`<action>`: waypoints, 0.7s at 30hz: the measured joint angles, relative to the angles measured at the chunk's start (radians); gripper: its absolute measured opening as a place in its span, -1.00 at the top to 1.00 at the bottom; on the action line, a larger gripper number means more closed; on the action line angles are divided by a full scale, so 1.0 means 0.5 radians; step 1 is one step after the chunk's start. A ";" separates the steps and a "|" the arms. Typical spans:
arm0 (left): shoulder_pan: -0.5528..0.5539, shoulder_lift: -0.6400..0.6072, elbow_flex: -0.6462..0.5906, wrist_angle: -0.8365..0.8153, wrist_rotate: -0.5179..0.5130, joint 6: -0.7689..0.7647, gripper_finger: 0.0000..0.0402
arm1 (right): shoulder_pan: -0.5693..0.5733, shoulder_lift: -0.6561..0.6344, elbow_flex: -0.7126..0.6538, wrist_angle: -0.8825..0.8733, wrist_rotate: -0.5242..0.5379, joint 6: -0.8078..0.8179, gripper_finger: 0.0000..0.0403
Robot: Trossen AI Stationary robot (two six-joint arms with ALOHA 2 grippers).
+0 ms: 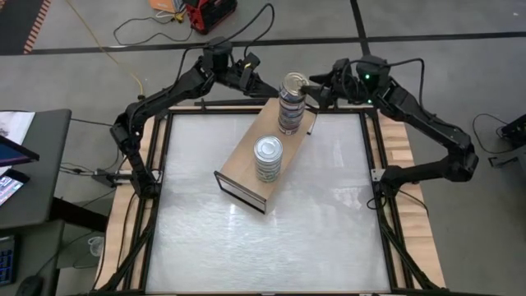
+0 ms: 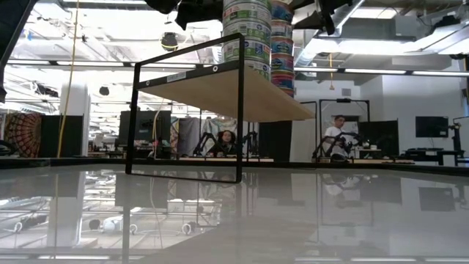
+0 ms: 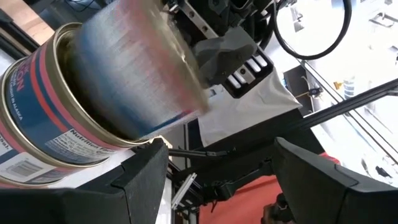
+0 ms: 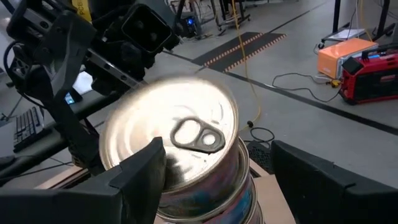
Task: Stack canned seafood by type on shelf
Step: Stack the blue tuna can on top of the other blue tuna can, then return to Home Position
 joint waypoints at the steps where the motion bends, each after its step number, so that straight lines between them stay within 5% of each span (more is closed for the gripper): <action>1: 0.000 0.000 0.000 0.001 0.000 0.004 -0.37 | 0.000 0.000 0.009 0.003 0.000 -0.008 -0.54; 14: 0.012 -0.011 0.000 -0.004 -0.014 0.054 -0.37 | 0.000 0.000 0.031 -0.003 0.000 -0.010 -0.54; 21: 0.058 -0.194 0.003 -0.060 -0.299 0.583 -0.31 | 0.003 -0.027 0.176 -0.006 0.000 -0.053 -0.54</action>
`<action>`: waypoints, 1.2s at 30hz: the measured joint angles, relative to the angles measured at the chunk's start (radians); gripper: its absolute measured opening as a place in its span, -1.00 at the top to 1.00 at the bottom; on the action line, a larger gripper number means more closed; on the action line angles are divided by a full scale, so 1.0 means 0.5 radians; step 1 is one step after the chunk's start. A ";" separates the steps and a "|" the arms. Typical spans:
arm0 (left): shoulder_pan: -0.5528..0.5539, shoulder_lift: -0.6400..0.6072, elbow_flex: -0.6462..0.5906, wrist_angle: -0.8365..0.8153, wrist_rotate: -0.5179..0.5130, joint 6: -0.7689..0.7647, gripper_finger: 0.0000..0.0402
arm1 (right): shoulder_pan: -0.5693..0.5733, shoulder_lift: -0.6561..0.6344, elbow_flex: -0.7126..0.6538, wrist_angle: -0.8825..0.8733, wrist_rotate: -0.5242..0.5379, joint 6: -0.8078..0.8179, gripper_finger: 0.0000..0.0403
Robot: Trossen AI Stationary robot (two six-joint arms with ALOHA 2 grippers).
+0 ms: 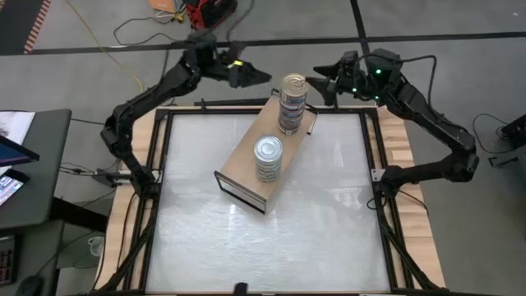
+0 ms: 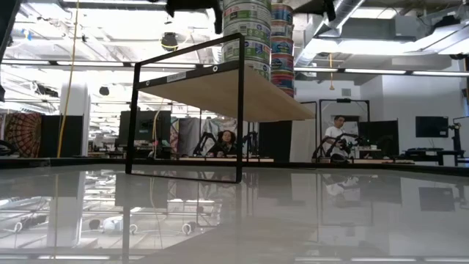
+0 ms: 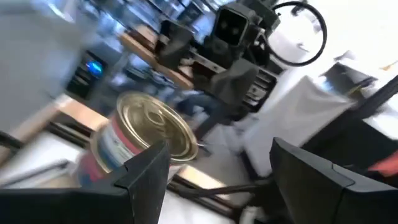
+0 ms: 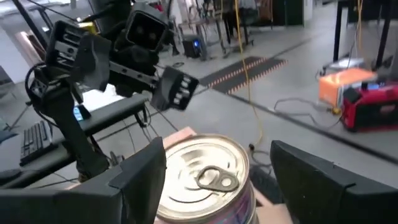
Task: Stack canned seafood by type on shelf
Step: Return to Home Position
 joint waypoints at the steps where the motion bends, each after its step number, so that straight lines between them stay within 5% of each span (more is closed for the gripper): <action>1: 0.000 -0.038 0.000 -0.056 -0.045 0.103 -0.30 | 0.001 -0.026 0.000 -0.003 0.000 -0.011 -0.54; 6: -0.108 -0.263 -0.002 -0.532 -0.522 0.763 -0.27 | 0.072 -0.298 -0.104 -0.011 0.157 -0.103 -0.54; 10: -0.263 -0.432 -0.128 -0.505 -0.755 1.008 -0.25 | 0.164 -0.602 -0.415 0.100 0.321 -0.102 -0.54; 19: -0.451 -0.872 -0.988 0.205 -1.067 0.802 -0.13 | 0.358 -1.130 -1.004 0.346 0.512 0.181 -0.54; 27: -0.658 -1.269 -1.560 0.347 -1.577 0.779 -0.04 | 0.531 -1.581 -1.312 0.346 0.854 0.304 -0.54; 36: -0.768 -1.518 -2.074 0.680 -1.865 0.632 0.08 | 0.631 -1.877 -1.596 0.314 1.017 0.465 -0.54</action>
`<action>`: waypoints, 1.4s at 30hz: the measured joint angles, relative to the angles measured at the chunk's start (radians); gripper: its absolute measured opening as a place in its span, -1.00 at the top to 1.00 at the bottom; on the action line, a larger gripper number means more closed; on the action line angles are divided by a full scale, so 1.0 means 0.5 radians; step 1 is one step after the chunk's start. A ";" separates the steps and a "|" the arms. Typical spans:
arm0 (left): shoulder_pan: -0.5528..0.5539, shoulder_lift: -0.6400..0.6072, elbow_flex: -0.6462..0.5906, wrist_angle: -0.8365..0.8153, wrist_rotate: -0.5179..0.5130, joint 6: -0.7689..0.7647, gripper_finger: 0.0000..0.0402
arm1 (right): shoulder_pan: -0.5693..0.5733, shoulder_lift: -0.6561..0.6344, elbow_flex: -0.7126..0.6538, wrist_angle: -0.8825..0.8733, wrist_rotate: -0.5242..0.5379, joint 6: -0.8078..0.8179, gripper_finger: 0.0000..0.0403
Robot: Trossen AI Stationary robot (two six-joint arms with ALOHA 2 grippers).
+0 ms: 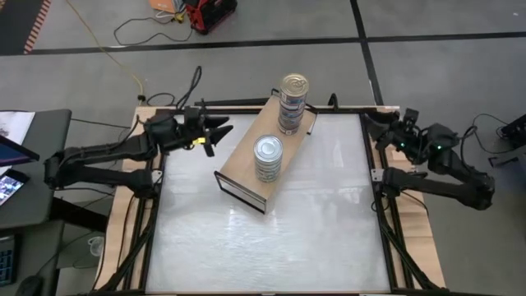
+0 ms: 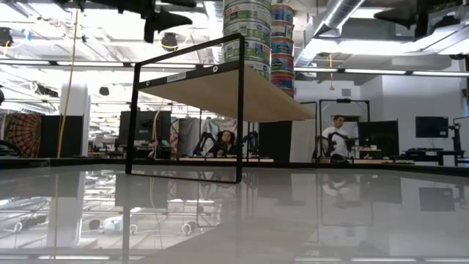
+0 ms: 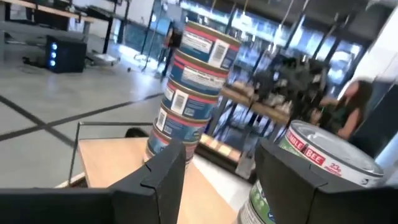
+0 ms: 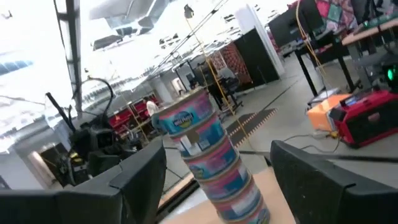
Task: Stack canned seafood by type on shelf
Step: Return to Home Position
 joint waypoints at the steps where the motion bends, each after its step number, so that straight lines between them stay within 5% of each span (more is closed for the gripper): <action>1: 0.001 -0.031 -0.068 0.080 0.008 -0.036 0.10 | 0.008 -0.031 -0.035 -0.001 0.006 0.024 -0.54; 23: -0.130 -0.397 -0.931 0.380 -0.281 -0.431 0.62 | 0.140 -0.480 -0.483 -0.026 0.145 0.298 -0.54; 36: -0.132 -0.511 -1.216 0.467 -0.248 -0.611 0.98 | 0.206 -0.486 -0.648 -0.022 0.085 0.399 -0.54; 42: -0.132 -0.534 -1.283 0.470 -0.280 -0.637 1.00 | 0.281 -0.486 -0.805 0.065 0.083 0.492 -0.52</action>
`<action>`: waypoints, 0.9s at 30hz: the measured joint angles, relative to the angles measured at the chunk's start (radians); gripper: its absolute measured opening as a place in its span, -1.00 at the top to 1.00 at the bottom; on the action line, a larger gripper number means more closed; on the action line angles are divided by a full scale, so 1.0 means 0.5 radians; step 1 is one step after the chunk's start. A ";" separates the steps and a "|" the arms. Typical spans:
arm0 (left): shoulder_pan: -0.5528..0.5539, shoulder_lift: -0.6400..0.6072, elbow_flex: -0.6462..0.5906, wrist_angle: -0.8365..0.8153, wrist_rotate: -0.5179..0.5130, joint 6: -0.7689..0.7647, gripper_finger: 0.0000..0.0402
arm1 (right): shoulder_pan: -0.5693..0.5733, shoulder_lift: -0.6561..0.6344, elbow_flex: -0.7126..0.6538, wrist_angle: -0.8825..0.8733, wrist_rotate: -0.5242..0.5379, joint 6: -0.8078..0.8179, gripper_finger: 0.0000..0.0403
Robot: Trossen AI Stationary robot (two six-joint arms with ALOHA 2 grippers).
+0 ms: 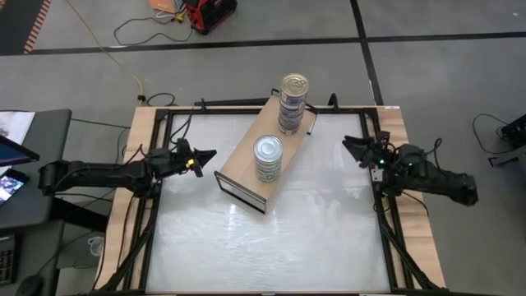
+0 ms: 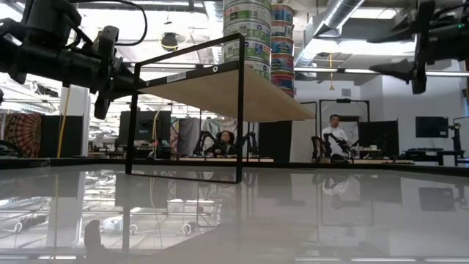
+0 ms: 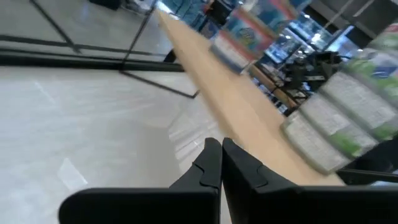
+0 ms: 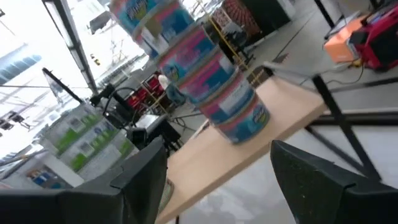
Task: Stack canned seafood by type on shelf
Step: Return to Home Position
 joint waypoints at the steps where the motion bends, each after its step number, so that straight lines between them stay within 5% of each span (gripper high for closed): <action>1: 0.000 0.000 -0.017 0.000 -0.021 -0.010 1.00 | 0.009 0.000 -0.034 0.031 0.001 0.019 -0.50; 15: -0.165 -0.008 -0.159 -0.058 -0.162 -0.217 1.00 | 0.169 0.000 -0.295 0.253 -0.002 0.165 -0.17; 27: -0.433 -0.149 -0.163 -0.016 -0.453 -0.202 1.00 | 0.339 0.000 -0.293 0.413 0.001 -0.037 0.26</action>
